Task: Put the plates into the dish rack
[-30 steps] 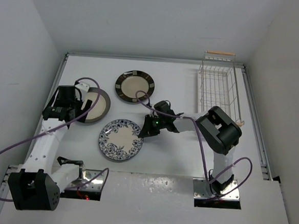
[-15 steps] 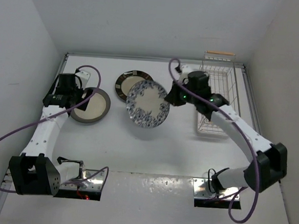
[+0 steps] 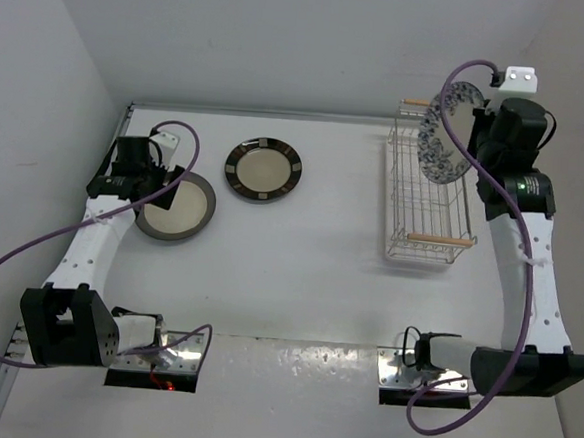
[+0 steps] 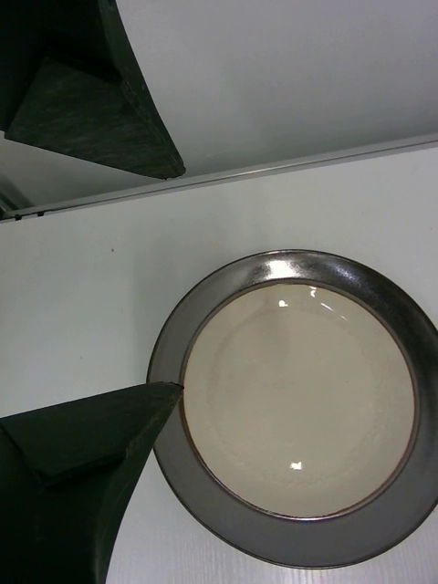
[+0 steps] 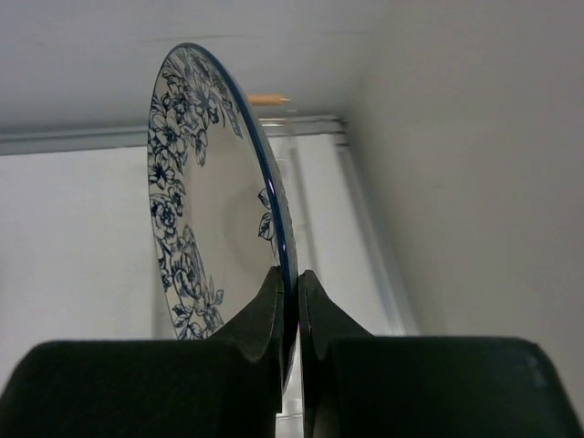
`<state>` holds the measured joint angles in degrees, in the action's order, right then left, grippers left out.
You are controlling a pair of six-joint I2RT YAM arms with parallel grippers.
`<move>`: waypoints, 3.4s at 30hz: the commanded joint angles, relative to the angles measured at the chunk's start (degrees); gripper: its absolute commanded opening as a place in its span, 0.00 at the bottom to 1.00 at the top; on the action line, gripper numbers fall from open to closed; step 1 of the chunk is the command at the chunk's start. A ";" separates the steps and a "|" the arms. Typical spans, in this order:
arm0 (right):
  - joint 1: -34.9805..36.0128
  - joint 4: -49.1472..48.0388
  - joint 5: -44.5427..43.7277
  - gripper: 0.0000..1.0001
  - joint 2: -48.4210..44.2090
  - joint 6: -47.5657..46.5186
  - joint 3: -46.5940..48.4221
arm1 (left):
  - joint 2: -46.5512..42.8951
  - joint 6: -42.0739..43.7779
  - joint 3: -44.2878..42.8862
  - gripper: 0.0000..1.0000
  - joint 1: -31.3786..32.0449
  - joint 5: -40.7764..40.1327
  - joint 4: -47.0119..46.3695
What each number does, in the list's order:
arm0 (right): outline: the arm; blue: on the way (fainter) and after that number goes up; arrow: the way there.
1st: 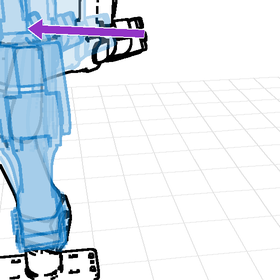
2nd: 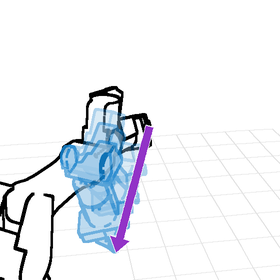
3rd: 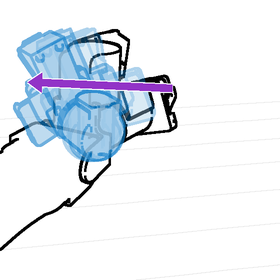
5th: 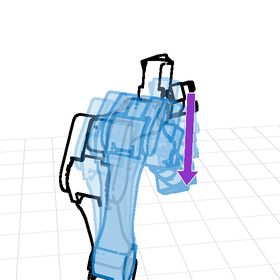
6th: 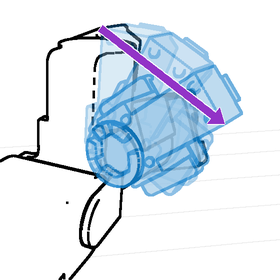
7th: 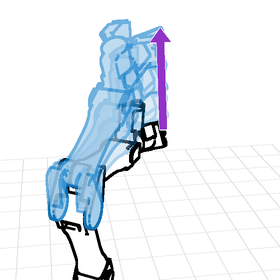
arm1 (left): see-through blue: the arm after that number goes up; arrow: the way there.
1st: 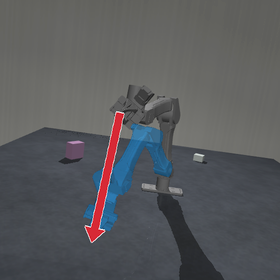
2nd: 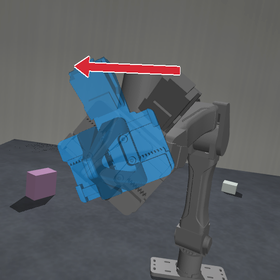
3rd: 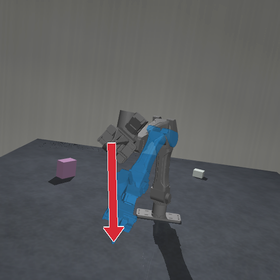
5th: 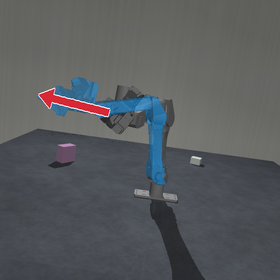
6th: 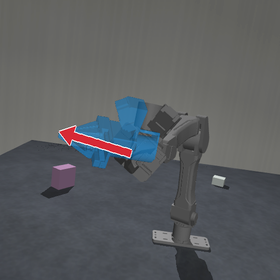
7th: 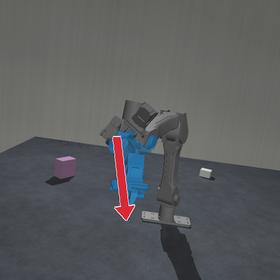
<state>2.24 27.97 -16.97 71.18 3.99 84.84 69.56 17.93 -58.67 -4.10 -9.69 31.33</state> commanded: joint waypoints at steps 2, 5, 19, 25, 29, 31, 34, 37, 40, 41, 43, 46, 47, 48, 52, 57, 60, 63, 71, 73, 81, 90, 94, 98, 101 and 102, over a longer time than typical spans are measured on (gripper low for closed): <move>-3.72 -5.91 -7.46 0.00 -2.45 -10.13 0.69 | -0.21 0.26 -2.41 0.97 0.32 0.73 -1.45; -5.57 -7.56 -7.38 0.00 -3.67 -12.42 -5.27 | -0.21 0.26 -1.89 0.97 0.32 0.73 -1.45; -7.43 -20.66 -7.72 0.00 -7.45 -18.65 -24.98 | -0.21 0.26 -1.35 0.97 0.85 1.26 -1.45; -5.41 -26.12 -10.27 0.00 -7.11 -21.65 -26.30 | -0.21 0.26 -1.35 0.97 0.85 1.26 -1.45; -4.70 -27.26 -11.42 0.00 -6.67 -22.09 -23.76 | -0.21 0.26 -1.35 0.97 0.85 1.26 -1.45; -4.09 -27.17 -11.50 0.00 -6.93 -22.62 -23.23 | -0.21 0.26 -1.35 0.97 0.85 1.26 -1.45; -3.74 -26.65 -11.77 0.00 -7.54 -23.15 -23.83 | -0.21 0.26 -1.35 0.97 0.85 1.26 -1.45; -3.73 -25.86 -11.50 0.00 -7.98 -22.80 -25.68 | -0.21 0.26 -1.35 0.97 0.85 1.26 -1.45; -3.73 -24.98 -11.94 0.00 -8.95 -21.05 -27.26 | -0.21 0.26 -1.35 0.97 0.85 0.73 -1.45; -3.73 -24.72 -12.12 0.00 -9.12 -20.60 -28.23 | -0.21 0.26 -1.35 0.97 0.85 0.73 -1.45; -3.65 -24.28 -12.03 0.00 -9.83 -19.29 -29.99 | -0.21 0.26 -0.83 0.97 0.85 0.73 -1.45; -3.39 -24.10 -12.47 0.00 -9.65 -18.93 -31.66 | -0.74 0.79 -0.30 0.97 0.85 0.73 -1.45; -3.12 -24.19 -13.17 0.00 -9.48 -19.28 -32.62 | -0.74 0.79 -0.30 0.97 0.85 0.73 -1.45; -3.03 -24.71 -14.65 0.00 -9.04 -19.63 -32.80 | -0.74 0.79 -0.30 0.97 0.85 0.73 -1.45; -2.68 -25.59 -14.85 0.00 -8.78 -20.69 -34.13 | -0.74 0.79 0.22 0.97 0.85 0.73 -1.45; -0.66 -23.94 -13.44 0.14 -7.81 -21.04 -34.22 | -1.27 0.79 0.23 0.97 0.85 0.73 -1.45; -0.75 -20.77 -11.95 0.49 -6.32 -19.03 -32.02 | -1.27 0.79 0.75 0.99 0.85 1.43 -1.45; -0.66 -20.32 -12.30 0.72 -5.52 -18.14 -30.26 | 1.09 0.79 1.28 1.00 0.23 2.93 -0.75; -0.66 -13.75 -10.37 0.95 -4.38 -14.02 -21.04 | 19.98 -0.44 -9.41 1.00 -14.51 15.22 10.22; -0.57 -10.76 -8.96 0.96 -4.38 -11.38 -16.82 | 26.03 -0.44 -11.54 1.00 -16.81 19.43 11.64; 4.17 -8.89 -0.17 0.96 -9.03 -7.51 -19.52 | 39.94 0.35 -18.75 0.91 -19.54 30.87 13.05; 11.64 -7.67 0.27 0.97 -12.81 -4.87 -24.72 | 51.46 3.51 -22.62 0.06 -20.60 38.25 19.11; 14.19 -6.26 8.76 0.95 -12.03 -0.92 -26.21 | 48.31 8.16 -22.10 0.00 -19.90 42.81 21.31; 20.33 -8.35 19.58 0.91 -7.91 3.81 -28.14 | 40.06 13.87 -19.73 0.00 -15.34 44.76 23.15; 24.72 -15.10 29.43 0.90 -1.67 9.71 -29.90 | 32.15 17.74 -18.93 0.00 -10.94 48.62 23.86; 26.66 -18.00 33.02 0.89 -0.26 10.85 -29.99 | 30.39 18.71 -18.93 0.00 -9.80 49.85 24.82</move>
<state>24.75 18.20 2.37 66.19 7.73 56.40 108.71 26.94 -77.36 -18.11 38.46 56.42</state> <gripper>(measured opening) 0.894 0.121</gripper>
